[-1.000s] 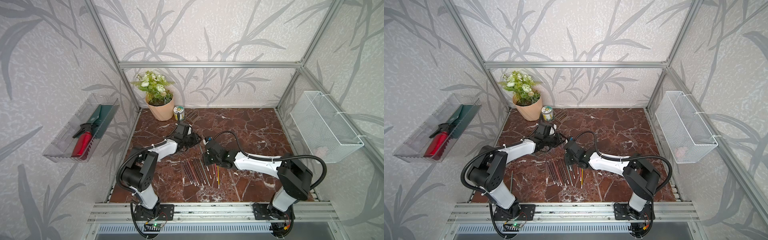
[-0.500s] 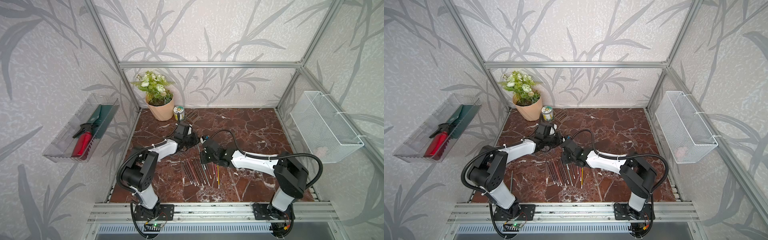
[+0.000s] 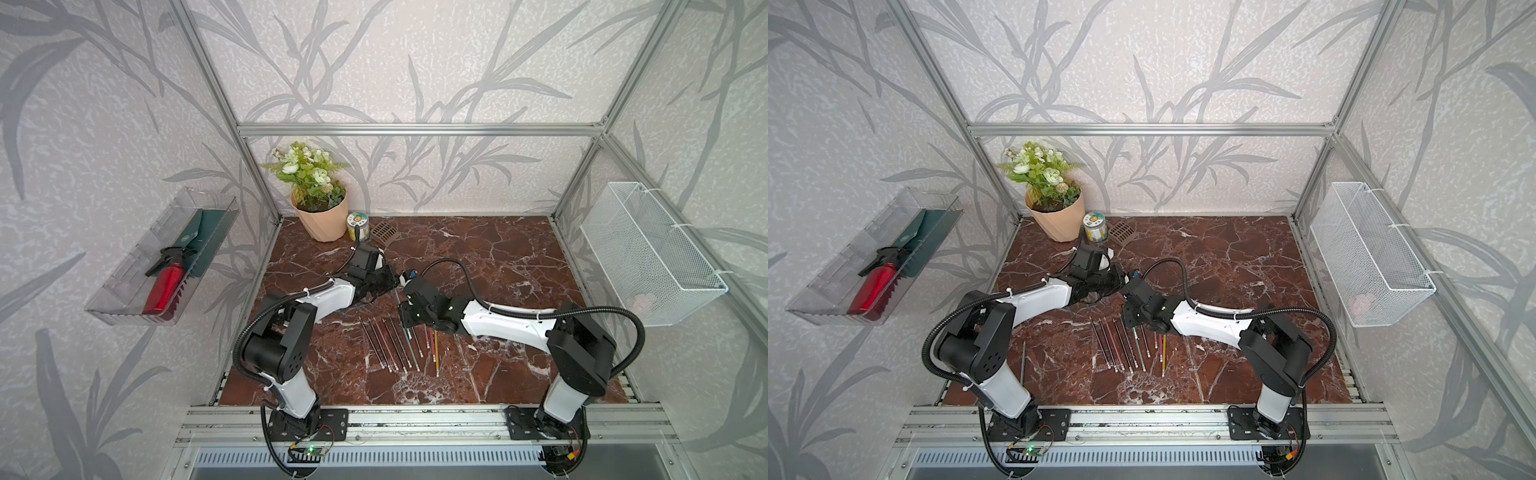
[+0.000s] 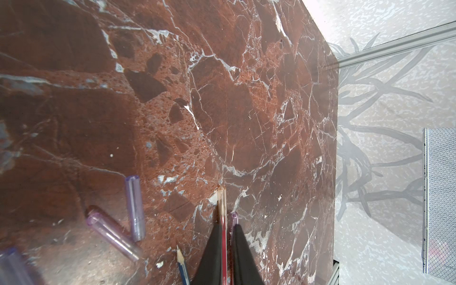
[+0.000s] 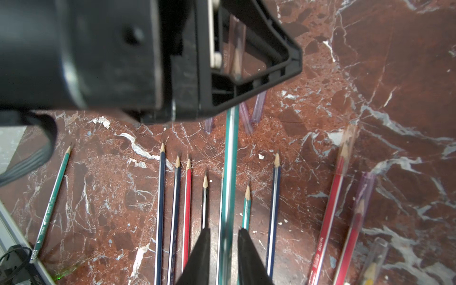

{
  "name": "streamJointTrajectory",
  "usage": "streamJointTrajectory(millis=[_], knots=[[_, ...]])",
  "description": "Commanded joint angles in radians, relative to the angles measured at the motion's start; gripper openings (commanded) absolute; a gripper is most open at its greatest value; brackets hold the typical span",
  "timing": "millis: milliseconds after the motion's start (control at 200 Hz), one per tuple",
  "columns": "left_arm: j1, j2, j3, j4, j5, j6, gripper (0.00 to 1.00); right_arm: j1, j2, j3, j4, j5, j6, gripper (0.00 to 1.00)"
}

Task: Remove the protective cover of the pencils
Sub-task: Pick up the pencil from the center of the board, then remove the protective sleeve from the pencil.

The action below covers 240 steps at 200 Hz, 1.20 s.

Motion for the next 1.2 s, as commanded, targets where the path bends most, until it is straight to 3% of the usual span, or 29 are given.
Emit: streamJointTrajectory(millis=[0,200,380,585,1195], knots=[[-0.003,-0.006,-0.01,0.003,-0.007,0.0,0.0,0.004,0.029,0.035,-0.018,0.014,-0.006,0.31],[-0.003,-0.01,-0.009,0.002,-0.008,0.001,0.0,0.006,0.064,0.063,-0.025,-0.001,-0.007,0.34],[-0.003,-0.011,-0.008,-0.002,-0.01,0.003,0.0,0.009,0.053,0.052,-0.017,0.0,-0.007,0.12],[-0.003,-0.013,-0.004,-0.013,-0.013,0.005,0.0,0.021,0.047,0.044,-0.007,-0.001,-0.015,0.0],[0.026,-0.071,-0.007,-0.069,-0.046,0.011,0.0,0.059,-0.025,-0.054,0.031,0.022,-0.022,0.0]])
